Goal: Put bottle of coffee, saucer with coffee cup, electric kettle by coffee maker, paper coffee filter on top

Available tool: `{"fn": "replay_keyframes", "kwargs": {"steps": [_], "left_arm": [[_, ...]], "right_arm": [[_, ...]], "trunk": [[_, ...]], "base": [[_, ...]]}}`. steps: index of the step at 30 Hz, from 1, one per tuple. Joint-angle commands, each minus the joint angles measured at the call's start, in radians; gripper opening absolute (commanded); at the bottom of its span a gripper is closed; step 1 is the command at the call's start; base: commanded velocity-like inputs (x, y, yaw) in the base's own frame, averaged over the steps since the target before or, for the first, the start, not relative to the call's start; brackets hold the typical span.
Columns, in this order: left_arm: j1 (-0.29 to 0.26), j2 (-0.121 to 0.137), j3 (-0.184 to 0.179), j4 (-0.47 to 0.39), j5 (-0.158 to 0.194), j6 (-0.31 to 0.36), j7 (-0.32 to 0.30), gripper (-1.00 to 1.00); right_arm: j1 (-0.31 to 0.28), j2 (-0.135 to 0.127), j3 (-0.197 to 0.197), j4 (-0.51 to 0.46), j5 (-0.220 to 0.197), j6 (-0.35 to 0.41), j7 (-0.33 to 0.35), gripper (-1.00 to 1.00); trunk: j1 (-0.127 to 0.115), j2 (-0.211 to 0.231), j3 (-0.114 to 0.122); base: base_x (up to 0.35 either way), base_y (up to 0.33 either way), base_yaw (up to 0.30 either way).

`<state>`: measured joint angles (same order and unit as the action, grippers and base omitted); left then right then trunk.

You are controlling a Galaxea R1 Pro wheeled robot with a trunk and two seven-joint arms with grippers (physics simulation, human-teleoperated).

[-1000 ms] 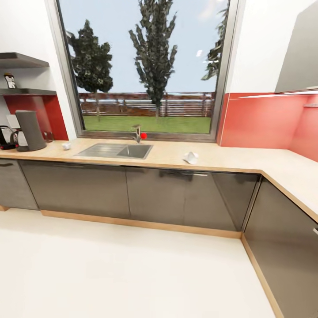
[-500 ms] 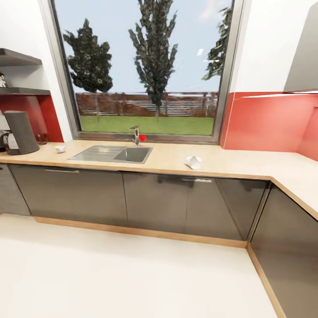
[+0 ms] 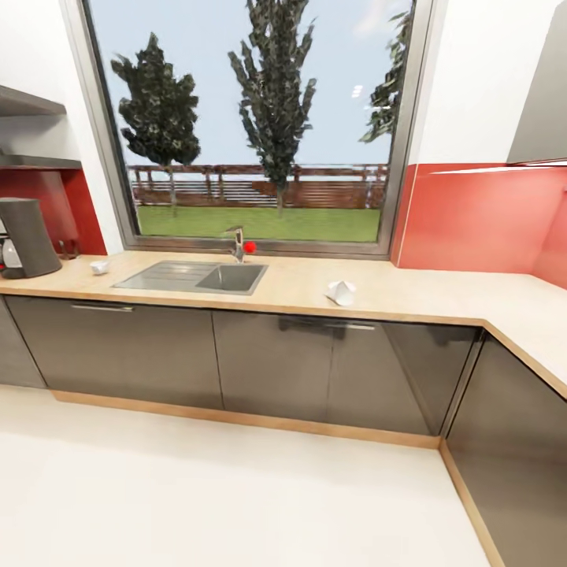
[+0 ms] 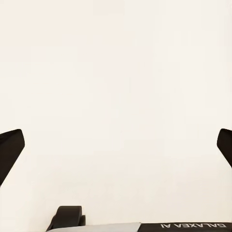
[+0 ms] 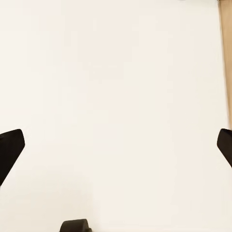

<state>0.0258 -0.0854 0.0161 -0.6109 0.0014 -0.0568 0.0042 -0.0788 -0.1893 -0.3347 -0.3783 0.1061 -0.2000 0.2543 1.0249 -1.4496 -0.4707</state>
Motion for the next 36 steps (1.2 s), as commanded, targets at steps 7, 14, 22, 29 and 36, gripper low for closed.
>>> {"fn": "replay_keyframes", "kwargs": {"steps": [7,14,22,29,36], "left_arm": [[0.0,-0.001,0.002,-0.001,0.0,-0.002,0.0,1.0],[0.0,-0.001,0.002,-0.001,0.0,-0.002,0.0,1.0],[0.0,-0.001,0.003,-0.001,0.0,-0.002,0.0,1.0],[0.0,-0.001,0.002,-0.001,0.001,-0.003,0.0,1.0],[0.0,-0.001,0.007,-0.002,0.002,-0.003,0.0,1.0]], "right_arm": [[-0.001,0.002,-0.008,0.001,0.01,-0.003,0.006,1.0],[-0.001,0.002,-0.007,0.001,0.01,-0.003,0.006,1.0],[-0.001,0.001,-0.007,0.0,0.01,-0.002,0.006,1.0],[-0.001,0.001,-0.006,-0.001,0.01,-0.001,0.008,1.0],[0.0,0.024,-0.009,-0.368,0.003,0.013,0.172,1.0]], "trunk": [[0.0,0.0,-0.001],[0.0,0.0,-0.001],[0.0,0.0,-0.001],[0.0,0.0,-0.001],[0.0,0.0,-0.001]], "base": [[0.019,-0.016,0.0],[0.001,-0.001,0.0],[0.0,0.0,0.0],[0.0,0.0,0.0],[0.0,0.0,0.0]]}}
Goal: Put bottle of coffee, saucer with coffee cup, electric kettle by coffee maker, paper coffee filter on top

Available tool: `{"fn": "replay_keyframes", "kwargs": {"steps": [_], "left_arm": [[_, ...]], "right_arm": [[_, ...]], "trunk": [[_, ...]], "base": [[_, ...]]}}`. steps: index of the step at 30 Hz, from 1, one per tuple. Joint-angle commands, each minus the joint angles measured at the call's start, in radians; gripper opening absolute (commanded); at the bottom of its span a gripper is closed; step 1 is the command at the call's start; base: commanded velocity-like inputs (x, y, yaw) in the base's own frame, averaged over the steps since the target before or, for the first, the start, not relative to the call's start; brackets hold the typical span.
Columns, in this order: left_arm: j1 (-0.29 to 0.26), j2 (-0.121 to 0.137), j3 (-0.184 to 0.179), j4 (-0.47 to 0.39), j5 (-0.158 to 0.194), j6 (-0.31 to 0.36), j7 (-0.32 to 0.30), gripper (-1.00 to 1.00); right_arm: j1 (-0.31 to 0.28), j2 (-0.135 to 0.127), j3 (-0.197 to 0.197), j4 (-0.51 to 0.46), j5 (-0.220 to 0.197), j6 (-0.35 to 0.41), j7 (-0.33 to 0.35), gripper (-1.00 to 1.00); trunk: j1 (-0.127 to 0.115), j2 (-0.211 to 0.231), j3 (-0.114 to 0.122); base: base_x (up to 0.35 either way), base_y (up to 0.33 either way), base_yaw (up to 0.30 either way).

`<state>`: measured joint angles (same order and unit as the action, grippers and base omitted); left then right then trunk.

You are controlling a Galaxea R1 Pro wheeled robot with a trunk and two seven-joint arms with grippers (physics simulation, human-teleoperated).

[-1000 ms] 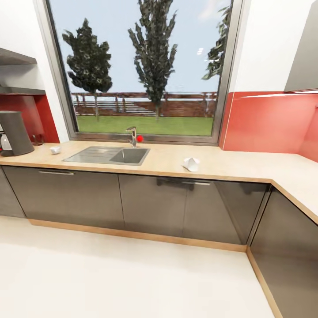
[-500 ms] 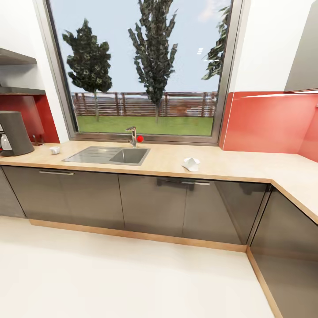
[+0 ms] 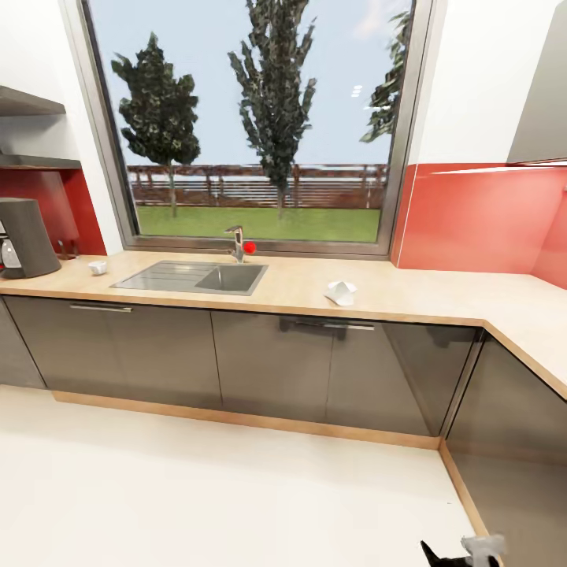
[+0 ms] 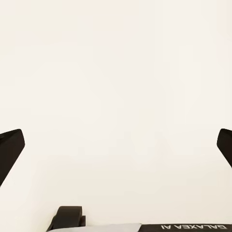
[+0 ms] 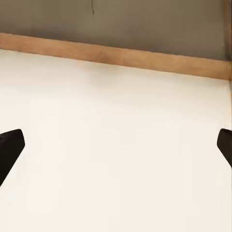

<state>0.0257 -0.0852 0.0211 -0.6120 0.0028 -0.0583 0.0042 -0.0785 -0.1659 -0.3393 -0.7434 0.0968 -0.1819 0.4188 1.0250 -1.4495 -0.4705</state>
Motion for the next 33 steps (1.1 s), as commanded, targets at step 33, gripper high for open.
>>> {"fn": "replay_keyframes", "kwargs": {"steps": [33], "left_arm": [[0.0,0.001,0.007,-0.008,0.002,-0.003,-0.003,1.0]], "right_arm": [[-0.818,0.294,0.385,-0.393,-0.043,0.802,-0.311,1.0]], "trunk": [[0.0,0.0,-0.001]], "base": [[0.062,0.0,0.0]]}}
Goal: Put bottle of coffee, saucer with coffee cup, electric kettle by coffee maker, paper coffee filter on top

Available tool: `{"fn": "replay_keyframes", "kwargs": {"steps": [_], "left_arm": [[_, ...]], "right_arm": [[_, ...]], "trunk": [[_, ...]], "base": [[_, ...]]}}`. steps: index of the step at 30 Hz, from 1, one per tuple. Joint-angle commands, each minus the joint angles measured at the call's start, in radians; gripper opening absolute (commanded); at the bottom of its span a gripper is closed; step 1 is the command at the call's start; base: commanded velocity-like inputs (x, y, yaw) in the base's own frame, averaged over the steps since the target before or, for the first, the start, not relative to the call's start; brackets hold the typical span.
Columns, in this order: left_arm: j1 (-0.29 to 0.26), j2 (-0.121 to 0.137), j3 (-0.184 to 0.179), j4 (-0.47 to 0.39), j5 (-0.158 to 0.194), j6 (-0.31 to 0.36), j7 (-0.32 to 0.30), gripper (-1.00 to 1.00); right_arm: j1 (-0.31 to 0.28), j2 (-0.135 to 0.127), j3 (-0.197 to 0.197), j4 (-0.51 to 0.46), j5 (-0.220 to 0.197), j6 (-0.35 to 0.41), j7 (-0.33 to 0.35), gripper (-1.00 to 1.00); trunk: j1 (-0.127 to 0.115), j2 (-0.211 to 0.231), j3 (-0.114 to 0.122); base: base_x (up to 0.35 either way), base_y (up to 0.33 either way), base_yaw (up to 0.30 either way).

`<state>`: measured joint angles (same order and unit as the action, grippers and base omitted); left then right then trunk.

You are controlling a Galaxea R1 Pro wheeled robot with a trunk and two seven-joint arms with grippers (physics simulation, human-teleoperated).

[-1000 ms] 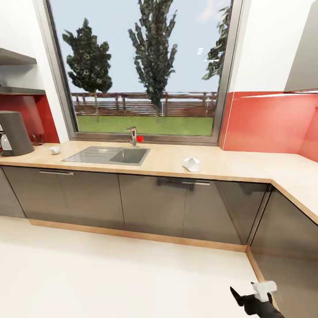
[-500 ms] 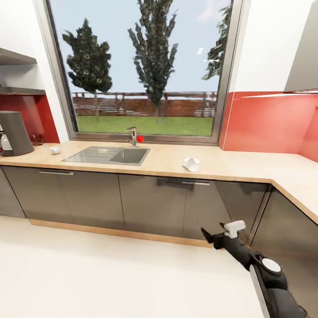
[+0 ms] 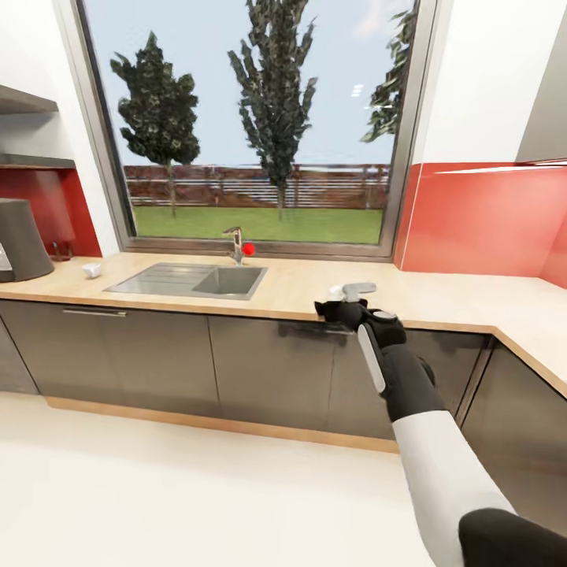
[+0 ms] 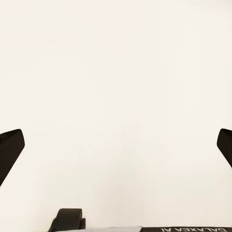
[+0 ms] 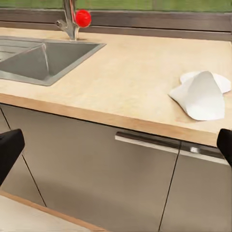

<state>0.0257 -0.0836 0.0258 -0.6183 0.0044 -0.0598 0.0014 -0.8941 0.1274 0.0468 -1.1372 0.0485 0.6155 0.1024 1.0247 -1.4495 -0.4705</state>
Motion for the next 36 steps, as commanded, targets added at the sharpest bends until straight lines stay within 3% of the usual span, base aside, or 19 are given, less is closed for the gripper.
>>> {"fn": "replay_keyframes", "kwargs": {"steps": [1,7,11,16,21,36], "left_arm": [[0.0,-0.001,0.002,-0.001,0.0,-0.003,0.0,1.0],[0.0,-0.001,0.008,-0.001,0.0,-0.013,0.0,1.0],[0.0,-0.001,0.008,0.0,0.0,-0.014,0.0,1.0],[0.0,-0.001,0.009,0.0,0.0,-0.015,0.0,1.0],[0.003,-0.007,0.014,0.001,0.004,-0.017,0.0,1.0],[0.003,-0.007,0.014,0.001,0.004,-0.017,0.0,1.0]], "right_arm": [[-0.023,0.0,0.0,0.035,0.004,0.005,0.003,1.0],[-0.043,-0.006,-0.005,0.149,0.002,-0.002,-0.001,1.0],[-0.044,-0.008,-0.006,0.172,0.003,-0.006,-0.001,1.0],[-0.043,-0.01,-0.007,0.182,0.004,-0.008,-0.001,1.0],[-0.04,-0.034,-0.001,0.177,-0.001,0.0,0.006,1.0],[-0.04,-0.034,-0.001,0.177,-0.001,0.0,0.006,1.0]], "trunk": [[0.0,-0.001,-0.001],[0.0,-0.001,-0.001],[0.0,-0.001,-0.001],[0.0,-0.001,-0.001],[0.0,-0.001,-0.001],[0.0,-0.001,-0.001]], "base": [[0.255,0.0,0.0],[0.151,-0.017,0.0],[0.204,-0.114,0.0],[0.108,-0.069,0.0],[0.006,-0.004,0.0],[0.0,0.0,0.0]]}}
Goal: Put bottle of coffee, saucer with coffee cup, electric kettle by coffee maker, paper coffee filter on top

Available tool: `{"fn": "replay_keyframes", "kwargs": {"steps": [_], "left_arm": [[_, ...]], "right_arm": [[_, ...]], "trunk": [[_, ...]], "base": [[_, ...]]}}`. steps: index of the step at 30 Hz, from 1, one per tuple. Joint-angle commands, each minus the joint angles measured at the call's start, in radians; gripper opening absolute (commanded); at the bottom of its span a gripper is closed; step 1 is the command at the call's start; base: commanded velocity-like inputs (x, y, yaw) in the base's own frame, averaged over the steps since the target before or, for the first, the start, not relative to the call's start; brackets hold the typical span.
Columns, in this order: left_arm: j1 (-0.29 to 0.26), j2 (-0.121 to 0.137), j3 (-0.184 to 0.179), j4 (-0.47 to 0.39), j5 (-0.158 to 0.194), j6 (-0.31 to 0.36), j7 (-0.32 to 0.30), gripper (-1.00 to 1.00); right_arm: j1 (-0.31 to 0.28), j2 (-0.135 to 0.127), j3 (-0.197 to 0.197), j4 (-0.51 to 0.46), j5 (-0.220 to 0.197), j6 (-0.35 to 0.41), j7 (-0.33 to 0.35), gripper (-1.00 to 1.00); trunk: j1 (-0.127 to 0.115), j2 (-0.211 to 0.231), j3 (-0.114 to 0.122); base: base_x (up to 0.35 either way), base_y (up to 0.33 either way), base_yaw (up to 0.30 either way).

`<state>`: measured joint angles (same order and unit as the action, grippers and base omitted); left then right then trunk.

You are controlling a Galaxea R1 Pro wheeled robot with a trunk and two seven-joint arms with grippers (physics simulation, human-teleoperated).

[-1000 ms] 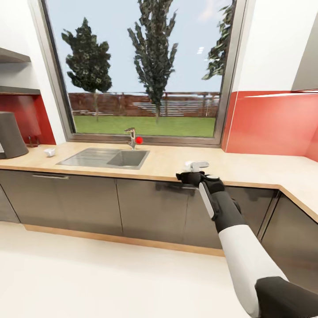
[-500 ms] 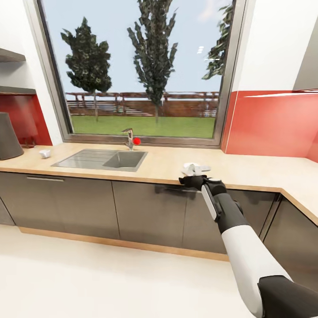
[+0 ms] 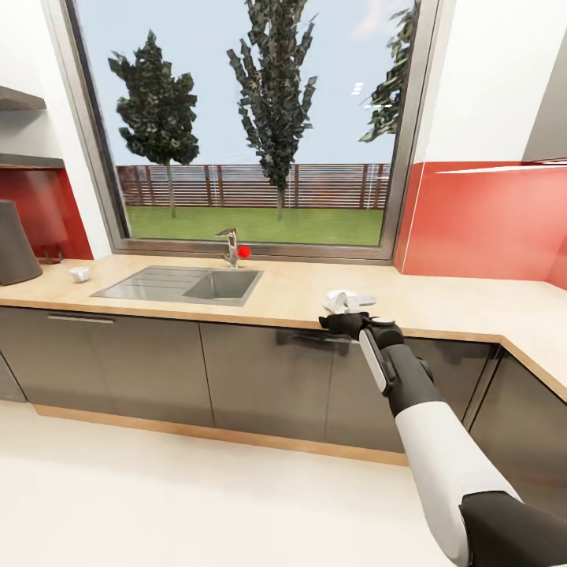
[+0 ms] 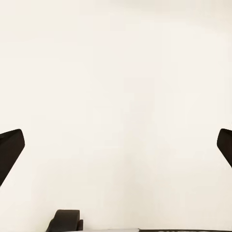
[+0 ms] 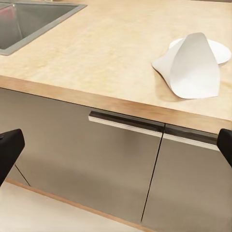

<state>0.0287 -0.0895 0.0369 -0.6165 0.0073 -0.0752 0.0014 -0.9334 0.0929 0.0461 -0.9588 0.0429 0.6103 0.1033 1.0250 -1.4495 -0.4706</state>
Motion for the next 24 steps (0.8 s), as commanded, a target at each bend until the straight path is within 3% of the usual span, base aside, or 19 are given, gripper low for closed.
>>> {"fn": "replay_keyframes", "kwargs": {"steps": [1,24], "left_arm": [[0.0,-0.001,0.003,-0.001,0.001,-0.001,0.0,1.0],[0.001,-0.012,0.003,0.0,0.002,-0.003,0.0,1.0]], "right_arm": [[-0.001,0.0,0.0,-0.001,0.005,0.005,0.005,1.0],[-0.002,0.005,0.0,-0.001,0.011,0.016,-0.009,1.0]], "trunk": [[0.0,-0.001,-0.001],[0.0,-0.001,-0.001]], "base": [[0.0,0.0,0.0],[0.035,0.0,0.0]]}}
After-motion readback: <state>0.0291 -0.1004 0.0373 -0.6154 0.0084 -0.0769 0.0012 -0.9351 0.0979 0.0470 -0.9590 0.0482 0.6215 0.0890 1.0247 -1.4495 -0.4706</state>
